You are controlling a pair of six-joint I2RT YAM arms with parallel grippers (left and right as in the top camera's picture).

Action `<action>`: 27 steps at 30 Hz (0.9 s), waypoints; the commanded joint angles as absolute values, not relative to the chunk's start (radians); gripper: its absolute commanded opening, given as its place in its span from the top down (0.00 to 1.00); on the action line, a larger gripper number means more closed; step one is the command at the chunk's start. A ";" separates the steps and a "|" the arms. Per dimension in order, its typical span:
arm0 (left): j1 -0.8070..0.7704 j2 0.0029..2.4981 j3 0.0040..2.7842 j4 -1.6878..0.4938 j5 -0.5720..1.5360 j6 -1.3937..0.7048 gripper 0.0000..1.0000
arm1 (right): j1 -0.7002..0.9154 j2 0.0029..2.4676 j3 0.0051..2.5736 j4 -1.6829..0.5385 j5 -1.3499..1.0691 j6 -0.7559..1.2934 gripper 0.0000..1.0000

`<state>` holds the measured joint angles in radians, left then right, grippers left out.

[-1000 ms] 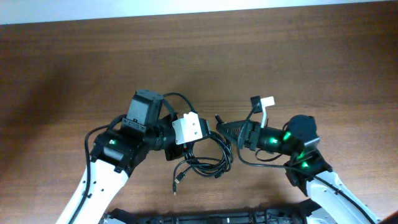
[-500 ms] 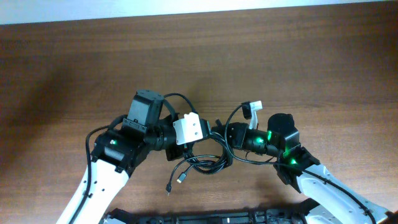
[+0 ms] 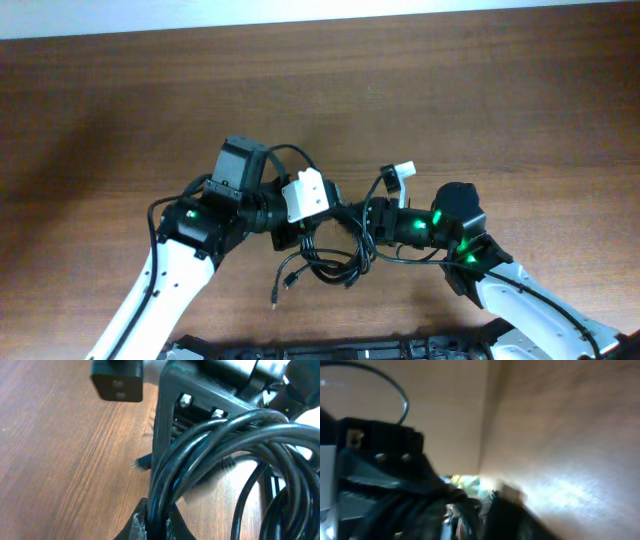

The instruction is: Untangle cables

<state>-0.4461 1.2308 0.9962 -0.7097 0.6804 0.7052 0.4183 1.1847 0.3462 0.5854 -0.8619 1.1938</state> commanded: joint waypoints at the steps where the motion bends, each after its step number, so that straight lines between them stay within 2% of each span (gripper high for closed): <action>1: -0.447 1.248 1.003 -0.712 0.665 0.639 1.00 | 0.430 1.172 0.359 0.617 -0.751 0.961 0.04; 4: -0.416 1.215 1.003 -0.715 0.653 0.639 1.00 | 0.430 1.172 0.360 0.617 -0.681 0.863 0.01; 6: -0.381 1.196 1.003 -0.715 0.574 0.595 1.00 | 0.427 1.172 0.360 0.617 -0.655 0.833 0.01; 9: -0.332 1.195 1.003 -0.727 0.422 0.455 1.00 | 0.395 1.172 0.359 0.617 -0.640 0.834 0.01; 12: -0.293 1.195 1.003 -0.746 0.403 0.403 1.00 | 0.341 1.172 0.360 0.617 -0.627 0.846 0.01; 14: -0.285 1.195 1.003 -0.744 0.402 0.357 1.00 | 0.314 1.172 0.360 0.618 -0.636 0.928 0.02; 17: -0.285 1.196 1.003 -0.741 0.402 0.223 1.00 | 0.352 1.172 0.359 0.617 -0.726 0.955 0.00; 20: -0.285 1.196 1.003 -0.738 0.402 0.126 1.00 | 0.426 1.172 0.359 0.618 -0.707 0.909 0.03; 22: -0.285 1.196 1.003 -0.738 0.403 0.072 1.00 | 0.464 1.172 0.359 0.617 -0.669 0.886 0.07; 23: -0.285 1.196 1.003 -0.738 0.403 0.022 1.00 | 0.485 1.172 0.359 0.618 -0.640 0.886 0.12; 27: -0.299 1.196 1.003 -0.745 0.404 -0.064 1.00 | 0.519 1.174 0.359 0.618 -0.582 0.887 0.41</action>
<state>-0.2886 1.2087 1.0058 -0.7452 0.3912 0.0231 0.5083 1.1854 0.3367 0.6140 -0.6250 0.9016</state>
